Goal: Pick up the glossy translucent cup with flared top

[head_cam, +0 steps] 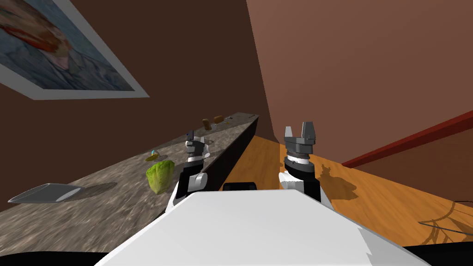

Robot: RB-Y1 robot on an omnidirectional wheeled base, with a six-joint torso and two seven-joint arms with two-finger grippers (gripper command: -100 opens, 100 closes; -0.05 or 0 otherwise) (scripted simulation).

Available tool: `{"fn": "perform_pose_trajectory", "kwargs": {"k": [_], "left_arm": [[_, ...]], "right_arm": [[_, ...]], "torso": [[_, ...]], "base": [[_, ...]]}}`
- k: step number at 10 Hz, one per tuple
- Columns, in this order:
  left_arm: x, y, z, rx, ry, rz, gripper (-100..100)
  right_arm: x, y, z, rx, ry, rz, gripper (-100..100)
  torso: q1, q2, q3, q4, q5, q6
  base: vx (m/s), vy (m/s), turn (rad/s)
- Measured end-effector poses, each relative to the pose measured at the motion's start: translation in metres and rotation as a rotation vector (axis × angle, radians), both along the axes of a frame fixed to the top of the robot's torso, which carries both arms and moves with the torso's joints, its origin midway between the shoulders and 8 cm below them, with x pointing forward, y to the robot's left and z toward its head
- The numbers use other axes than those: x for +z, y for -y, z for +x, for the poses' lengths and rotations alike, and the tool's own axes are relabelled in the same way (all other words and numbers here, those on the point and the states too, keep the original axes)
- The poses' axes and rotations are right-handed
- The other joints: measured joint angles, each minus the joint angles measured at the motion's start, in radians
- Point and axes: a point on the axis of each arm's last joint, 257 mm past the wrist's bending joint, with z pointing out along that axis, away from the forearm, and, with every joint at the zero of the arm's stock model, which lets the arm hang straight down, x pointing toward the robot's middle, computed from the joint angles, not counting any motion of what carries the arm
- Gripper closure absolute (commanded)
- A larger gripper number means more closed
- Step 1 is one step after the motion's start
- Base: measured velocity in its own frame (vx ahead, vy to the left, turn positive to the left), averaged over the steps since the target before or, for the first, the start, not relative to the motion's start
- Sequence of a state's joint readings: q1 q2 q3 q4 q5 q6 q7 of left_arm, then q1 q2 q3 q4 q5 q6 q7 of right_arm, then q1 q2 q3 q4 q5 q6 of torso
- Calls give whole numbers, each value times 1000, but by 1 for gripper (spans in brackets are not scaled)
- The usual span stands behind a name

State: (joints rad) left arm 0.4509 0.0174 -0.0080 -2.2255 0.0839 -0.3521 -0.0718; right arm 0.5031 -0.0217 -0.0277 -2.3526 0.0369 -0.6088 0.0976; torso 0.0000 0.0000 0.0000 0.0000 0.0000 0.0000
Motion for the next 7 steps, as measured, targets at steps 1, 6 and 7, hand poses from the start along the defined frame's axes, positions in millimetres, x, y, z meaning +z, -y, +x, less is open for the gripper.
{"fn": "perform_pose_trajectory", "kwargs": {"k": [1, 6, 7], "left_arm": [[-1, 0, 1, -10, -6, 5, -100], [-12, -5, 18, -115, -91, -20, -100], [-14, -6, 22, -143, -111, -39, -100]], "right_arm": [[0, 0, 0, 0, 0, 0, 0], [0, 0, 0, 0, 0, 0, 0], [0, 0, 0, 0, 0, 0, 0]], "torso": [[-1, -1, 0, 0, 0, 0], [-6, -4, -3, -1, -1, 0], [-6, -5, -3, -1, -1, 0]], "base": [[25, -36, 23], [52, -77, 39], [57, -68, 19]]}}
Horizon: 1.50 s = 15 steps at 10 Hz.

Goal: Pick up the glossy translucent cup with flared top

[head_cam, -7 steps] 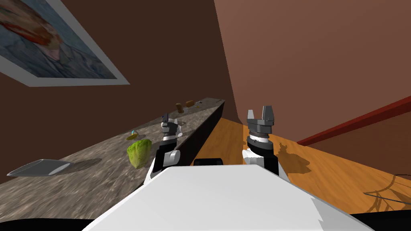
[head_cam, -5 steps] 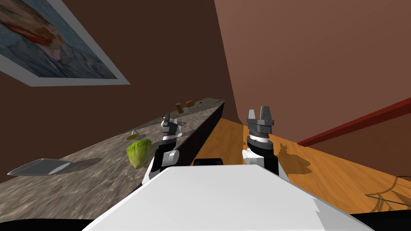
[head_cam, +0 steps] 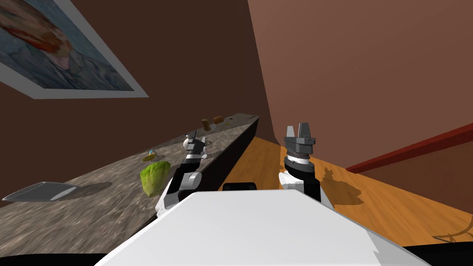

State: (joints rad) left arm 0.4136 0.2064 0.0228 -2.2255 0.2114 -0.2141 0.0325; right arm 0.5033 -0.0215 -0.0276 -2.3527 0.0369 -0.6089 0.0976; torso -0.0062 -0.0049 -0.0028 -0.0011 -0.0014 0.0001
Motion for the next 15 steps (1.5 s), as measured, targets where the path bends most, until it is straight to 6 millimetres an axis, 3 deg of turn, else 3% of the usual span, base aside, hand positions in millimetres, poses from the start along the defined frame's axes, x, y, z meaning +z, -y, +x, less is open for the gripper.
{"fn": "perform_pose_trajectory", "kwargs": {"k": [15], "left_arm": [[-28, 1, 42, -269, -341, -180, -100]], "right_arm": [[0, 0, 0, 0, 0, 0, 0]], "torso": [[3, 1, 1, 0, 1, 0]], "base": [[53, -86, 36]]}}
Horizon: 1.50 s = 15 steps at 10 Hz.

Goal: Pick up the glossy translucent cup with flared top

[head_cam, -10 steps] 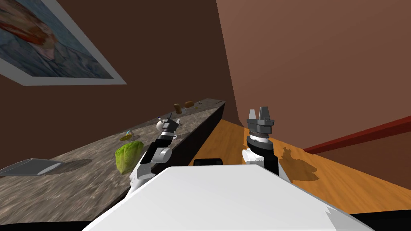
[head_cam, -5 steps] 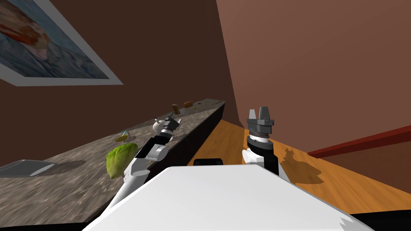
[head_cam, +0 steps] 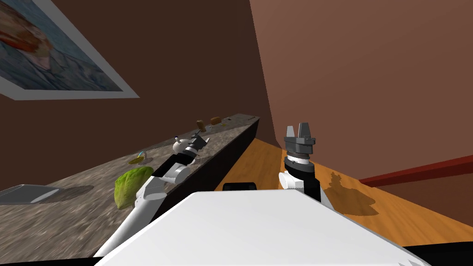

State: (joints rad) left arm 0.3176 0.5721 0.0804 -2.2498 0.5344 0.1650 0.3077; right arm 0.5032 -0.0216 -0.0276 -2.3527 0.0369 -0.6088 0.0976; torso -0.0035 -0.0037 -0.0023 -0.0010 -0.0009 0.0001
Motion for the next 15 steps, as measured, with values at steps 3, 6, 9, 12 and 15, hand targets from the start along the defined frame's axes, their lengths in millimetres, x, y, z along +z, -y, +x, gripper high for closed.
{"fn": "perform_pose_trajectory", "kwargs": {"k": [3, 6, 9, 12, 15], "left_arm": [[-5, 0, 4, -39, -82, -25, -100], [-16, -2, 6, -61, -169, -42, -100], [-22, -5, 8, -79, -256, -53, -100], [-33, -10, 7, -81, -346, -57, -100], [-44, -19, 4, -73, -441, -55, -100]], "right_arm": [[0, 0, 0, 0, 0, 0, 0], [0, 0, 0, 0, 0, 0, 0], [0, 0, 0, 0, 0, 0, 0], [0, 0, 0, 0, 0, 0, 0], [0, 0, 0, 0, 0, 0, 0]], "torso": [[-1, 0, 0, 0, 0, 0], [1, 0, 0, 0, 0, 0], [1, 0, 0, 0, 0, 0], [3, 1, 1, 0, 1, 0], [3, 1, 1, 0, 1, 0]], "base": [[43, -67, 42], [48, -56, 42], [44, -46, 36], [35, -28, 40], [32, -18, 44]]}}
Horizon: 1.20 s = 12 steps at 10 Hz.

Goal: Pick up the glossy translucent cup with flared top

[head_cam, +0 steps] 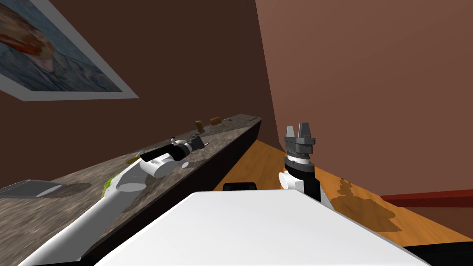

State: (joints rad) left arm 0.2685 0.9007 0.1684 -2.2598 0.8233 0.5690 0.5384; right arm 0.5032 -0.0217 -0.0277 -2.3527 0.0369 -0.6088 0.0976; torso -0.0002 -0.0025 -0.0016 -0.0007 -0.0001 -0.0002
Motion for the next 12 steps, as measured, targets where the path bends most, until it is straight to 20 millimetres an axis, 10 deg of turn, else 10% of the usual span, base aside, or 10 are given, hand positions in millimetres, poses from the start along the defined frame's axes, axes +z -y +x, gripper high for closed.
{"fn": "perform_pose_trajectory", "kwargs": {"k": [12], "left_arm": [[-43, -47, -31, 84, -350, 71, -100]], "right_arm": [[0, 0, 0, 0, 0, 0, 0]], "torso": [[3, 1, 1, 0, 1, 0]], "base": [[26, 12, 42]]}}
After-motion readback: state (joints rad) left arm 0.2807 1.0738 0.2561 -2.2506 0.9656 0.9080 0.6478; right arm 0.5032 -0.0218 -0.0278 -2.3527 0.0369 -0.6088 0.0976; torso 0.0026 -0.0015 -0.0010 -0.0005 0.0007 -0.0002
